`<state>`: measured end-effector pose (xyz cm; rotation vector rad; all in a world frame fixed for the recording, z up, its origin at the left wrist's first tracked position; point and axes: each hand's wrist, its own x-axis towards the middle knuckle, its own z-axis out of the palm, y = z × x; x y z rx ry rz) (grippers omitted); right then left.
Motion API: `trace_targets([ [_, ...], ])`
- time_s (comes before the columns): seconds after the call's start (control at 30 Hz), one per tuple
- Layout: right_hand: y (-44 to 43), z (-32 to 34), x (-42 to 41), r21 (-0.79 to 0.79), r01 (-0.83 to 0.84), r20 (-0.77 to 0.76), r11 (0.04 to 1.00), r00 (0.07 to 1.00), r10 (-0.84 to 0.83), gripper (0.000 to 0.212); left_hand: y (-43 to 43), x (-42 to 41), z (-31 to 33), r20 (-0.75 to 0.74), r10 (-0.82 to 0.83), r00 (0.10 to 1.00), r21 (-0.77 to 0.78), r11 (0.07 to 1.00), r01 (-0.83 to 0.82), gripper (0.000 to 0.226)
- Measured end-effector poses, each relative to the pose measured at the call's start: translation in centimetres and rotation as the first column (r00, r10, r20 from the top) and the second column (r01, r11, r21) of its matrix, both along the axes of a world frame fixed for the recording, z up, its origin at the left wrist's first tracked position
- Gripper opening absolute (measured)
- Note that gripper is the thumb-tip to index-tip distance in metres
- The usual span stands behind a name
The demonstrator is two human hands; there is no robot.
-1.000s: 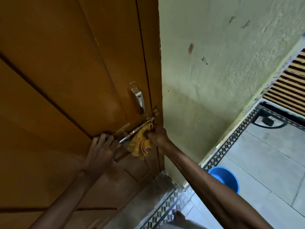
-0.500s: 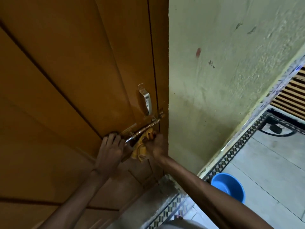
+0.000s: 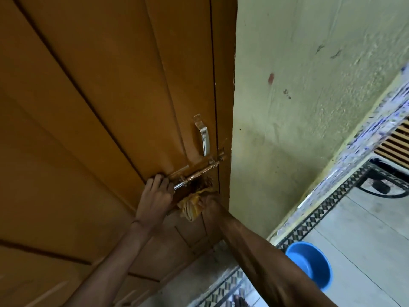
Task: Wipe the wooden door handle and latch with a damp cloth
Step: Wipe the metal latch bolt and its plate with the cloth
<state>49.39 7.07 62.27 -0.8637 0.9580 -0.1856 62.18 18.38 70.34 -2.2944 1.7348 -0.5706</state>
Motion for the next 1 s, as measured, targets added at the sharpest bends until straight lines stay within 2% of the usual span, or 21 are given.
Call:
trace_targets([
  [0.07,-1.0,1.2,0.2,-0.023,0.128,-0.015,0.992,0.992,-0.128,0.019,0.0,-0.4,0.1,0.005,0.037,0.999,0.003,0.999,-0.037,0.023],
  [0.1,-1.3,2.3,0.2,-0.049,0.123,-0.014,0.991,0.992,-0.124,0.013,0.1,-0.5,0.0,0.001,0.062,0.998,-0.012,0.998,-0.062,0.021],
  [0.17,-2.0,3.8,-0.6,-0.001,0.1,0.036,0.995,0.994,-0.1,0.016,0.0,-0.9,-0.1,-0.014,0.103,0.995,-0.045,0.994,-0.104,0.02],
  [0.2,-2.4,4.3,-0.9,-0.003,0.082,0.006,0.997,0.997,-0.082,0.016,0.1,-1.0,-0.1,-0.018,0.112,0.994,-0.057,0.992,-0.112,0.021],
  [0.27,-3.1,4.9,-2.7,-0.029,0.105,0.027,0.994,0.994,-0.105,0.005,0.1,-1.1,-0.3,-0.015,0.109,0.994,-0.075,0.991,-0.11,0.024],
  [0.33,-4.1,5.0,-4.5,-0.029,0.191,0.093,0.981,0.978,-0.188,0.02,0.0,-1.0,-0.4,-0.009,0.099,0.995,-0.092,0.991,-0.1,0.029],
  [0.43,-5.1,5.0,-6.8,0.061,0.252,0.121,0.966,0.959,-0.258,0.03,0.1,-1.0,-0.9,-0.006,0.098,0.995,-0.099,0.99,-0.098,0.037],
  [0.57,-6.7,4.2,-9.2,0.268,0.279,0.179,0.922,0.926,-0.333,0.03,-0.1,-1.5,-0.9,0.01,0.119,0.993,-0.082,0.99,-0.118,0.034],
  [0.63,-7.1,3.7,-9.6,0.285,0.272,0.216,0.919,0.916,-0.338,0.041,-0.3,-1.8,-0.9,0.013,0.142,0.99,-0.073,0.987,-0.141,0.033],
  [0.7,-7.1,3.3,-9.3,0.238,0.252,0.239,0.938,0.921,-0.308,0.064,-0.5,-2.0,-1.0,0.019,0.163,0.986,-0.071,0.984,-0.161,0.032],
  [0.73,-7.2,3.2,-8.9,0.195,0.245,0.239,0.95,0.927,-0.288,0.066,-0.6,-2.1,-1.0,0.024,0.169,0.985,-0.073,0.983,-0.167,0.03],
  [0.83,-7.3,2.9,-7.5,-0.029,0.306,0.188,0.951,0.936,-0.296,0.05,-0.8,-2.3,-1.3,0.035,0.189,0.981,-0.063,0.98,-0.187,0.022],
  [0.93,-6.6,3.9,-6.2,-0.345,0.399,0.155,0.85,0.917,-0.367,0.046,-1.1,-2.4,-1.4,0.048,0.215,0.975,-0.055,0.976,-0.212,0.019],
  [1.0,-6.2,4.5,-5.7,-0.501,0.323,0.118,0.803,0.945,-0.306,0.04,-1.3,-2.6,-1.3,0.056,0.22,0.974,-0.048,0.975,-0.218,0.017],
])
